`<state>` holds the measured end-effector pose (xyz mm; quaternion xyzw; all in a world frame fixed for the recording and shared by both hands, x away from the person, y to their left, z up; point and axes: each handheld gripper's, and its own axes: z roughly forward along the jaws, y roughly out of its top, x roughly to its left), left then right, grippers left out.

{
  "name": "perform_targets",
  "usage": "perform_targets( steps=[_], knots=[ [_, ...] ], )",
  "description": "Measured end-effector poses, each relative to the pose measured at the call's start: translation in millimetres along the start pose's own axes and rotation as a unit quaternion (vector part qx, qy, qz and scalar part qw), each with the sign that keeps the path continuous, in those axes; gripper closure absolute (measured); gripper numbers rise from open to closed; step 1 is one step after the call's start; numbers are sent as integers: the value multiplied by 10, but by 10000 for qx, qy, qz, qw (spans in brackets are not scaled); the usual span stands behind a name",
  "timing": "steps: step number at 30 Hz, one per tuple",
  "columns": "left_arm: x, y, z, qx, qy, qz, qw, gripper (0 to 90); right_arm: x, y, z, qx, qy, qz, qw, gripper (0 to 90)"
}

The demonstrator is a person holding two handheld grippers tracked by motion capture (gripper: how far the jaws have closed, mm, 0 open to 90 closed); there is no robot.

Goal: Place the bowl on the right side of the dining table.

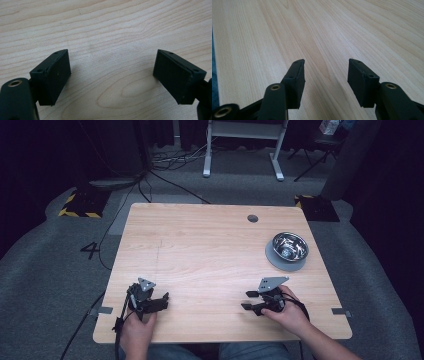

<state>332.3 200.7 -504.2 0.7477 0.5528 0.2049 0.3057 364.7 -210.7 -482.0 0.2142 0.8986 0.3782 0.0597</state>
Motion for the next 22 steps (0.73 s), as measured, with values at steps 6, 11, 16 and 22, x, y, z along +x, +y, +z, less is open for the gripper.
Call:
perform_targets(
  steps=[6, 11, 16, 22],
  knots=[
    [0, 0, 0, 1, 1, -1, 10000, 146, 25, -52, 70, -61, -7, -3, 10000, 468],
    [0, 0, 0, 2, 1, -1, 10000, 146, 41, -101, 117, -98, -97, -56, 9999, 435],
    [-1, -1, 0, 1, 1, 0, 10000, 147, 61, -142, 162, -311, -129, -183, 9993, 304],
    [-2, -2, -1, -4, 5, -7, 10000, 146, 77, -141, 180, -299, -145, -295, 9990, 286]
  ],
)
